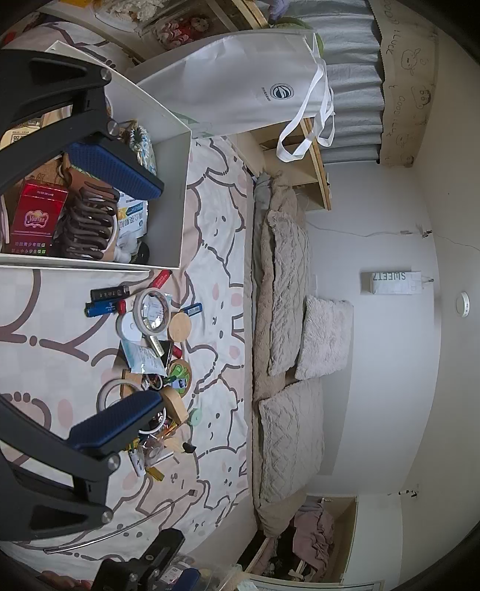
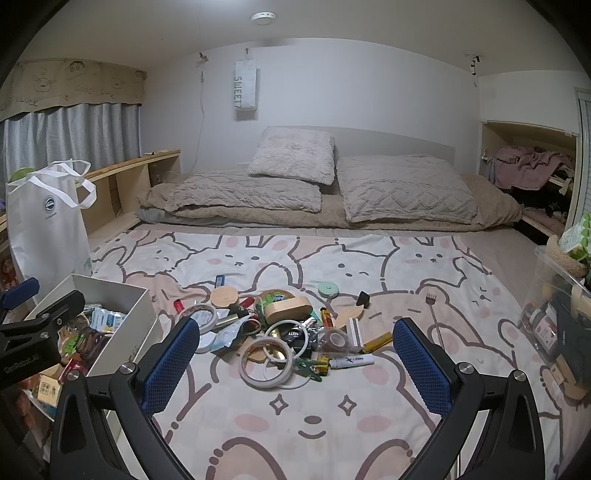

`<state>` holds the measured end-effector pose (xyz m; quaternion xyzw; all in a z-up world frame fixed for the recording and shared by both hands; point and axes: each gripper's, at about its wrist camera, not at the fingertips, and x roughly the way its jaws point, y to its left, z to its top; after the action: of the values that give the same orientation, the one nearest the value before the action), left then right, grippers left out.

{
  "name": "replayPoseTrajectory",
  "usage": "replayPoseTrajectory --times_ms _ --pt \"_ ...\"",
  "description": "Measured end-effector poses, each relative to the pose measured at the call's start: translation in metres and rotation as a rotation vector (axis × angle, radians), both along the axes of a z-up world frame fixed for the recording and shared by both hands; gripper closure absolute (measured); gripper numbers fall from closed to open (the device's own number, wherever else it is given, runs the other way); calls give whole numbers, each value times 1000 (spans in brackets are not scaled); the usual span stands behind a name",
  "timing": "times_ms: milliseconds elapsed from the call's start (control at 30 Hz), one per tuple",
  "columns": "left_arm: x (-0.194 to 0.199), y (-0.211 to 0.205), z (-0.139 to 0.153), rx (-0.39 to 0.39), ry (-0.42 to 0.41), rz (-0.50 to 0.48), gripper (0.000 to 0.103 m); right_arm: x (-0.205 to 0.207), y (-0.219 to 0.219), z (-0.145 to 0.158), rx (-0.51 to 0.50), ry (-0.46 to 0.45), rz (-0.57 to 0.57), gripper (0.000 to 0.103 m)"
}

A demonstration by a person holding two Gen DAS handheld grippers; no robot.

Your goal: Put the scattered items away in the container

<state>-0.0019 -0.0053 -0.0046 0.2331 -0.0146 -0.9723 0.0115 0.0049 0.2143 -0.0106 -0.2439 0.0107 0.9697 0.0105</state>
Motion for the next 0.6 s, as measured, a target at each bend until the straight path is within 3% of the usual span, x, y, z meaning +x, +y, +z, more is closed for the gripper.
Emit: replayPoseTrajectory --times_ms 600 --pt "-1 1 -2 -1 -3 0 0 -1 -1 -1 5 0 -1 0"
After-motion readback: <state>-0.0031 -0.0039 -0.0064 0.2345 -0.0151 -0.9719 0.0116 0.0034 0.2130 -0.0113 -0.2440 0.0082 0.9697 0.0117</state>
